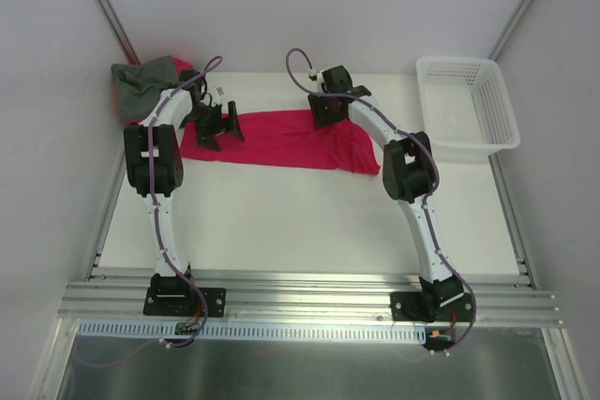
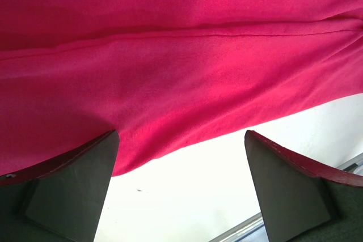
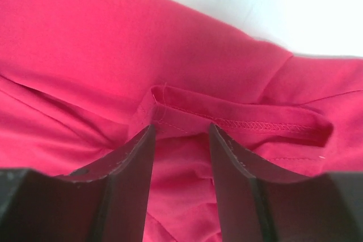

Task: Fold and stack the t-shirts
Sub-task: Fold the other side of the tshirt into a rectangle

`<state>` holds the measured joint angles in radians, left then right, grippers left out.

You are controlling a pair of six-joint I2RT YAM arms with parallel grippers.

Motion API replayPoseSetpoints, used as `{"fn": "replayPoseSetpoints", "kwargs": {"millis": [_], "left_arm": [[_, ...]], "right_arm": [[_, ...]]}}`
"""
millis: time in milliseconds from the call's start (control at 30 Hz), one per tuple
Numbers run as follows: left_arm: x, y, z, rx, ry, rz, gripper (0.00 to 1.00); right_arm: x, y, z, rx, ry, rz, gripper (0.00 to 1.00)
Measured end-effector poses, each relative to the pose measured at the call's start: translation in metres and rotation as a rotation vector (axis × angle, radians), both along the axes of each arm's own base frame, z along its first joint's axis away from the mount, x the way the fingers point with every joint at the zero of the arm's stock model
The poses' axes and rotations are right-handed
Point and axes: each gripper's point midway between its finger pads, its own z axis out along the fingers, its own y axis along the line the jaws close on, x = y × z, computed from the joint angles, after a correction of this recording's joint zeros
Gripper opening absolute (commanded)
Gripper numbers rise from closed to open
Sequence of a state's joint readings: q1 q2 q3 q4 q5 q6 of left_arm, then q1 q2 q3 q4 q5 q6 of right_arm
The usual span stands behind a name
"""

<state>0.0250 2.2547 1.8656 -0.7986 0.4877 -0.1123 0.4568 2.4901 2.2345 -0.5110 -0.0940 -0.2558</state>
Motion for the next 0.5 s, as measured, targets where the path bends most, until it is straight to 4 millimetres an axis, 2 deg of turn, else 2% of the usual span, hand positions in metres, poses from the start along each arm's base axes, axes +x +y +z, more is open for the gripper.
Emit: {"fn": "replayPoseSetpoints", "kwargs": {"millis": [200,367,500], "left_arm": [[0.0,0.0,0.0,0.0,0.0,0.0,0.95],[0.0,0.0001,0.0001,0.0,0.0,0.0,0.95],[-0.0005,0.0002,0.0014,0.001,-0.002,0.0,0.95]], "right_arm": [[-0.0019,0.0017,-0.0064,0.005,0.015,0.008,0.19],[-0.0037,0.0051,-0.0059,0.021,0.023,0.018,0.12],[-0.0054,0.0093,-0.0051,0.036,0.027,0.028,0.11]]}}
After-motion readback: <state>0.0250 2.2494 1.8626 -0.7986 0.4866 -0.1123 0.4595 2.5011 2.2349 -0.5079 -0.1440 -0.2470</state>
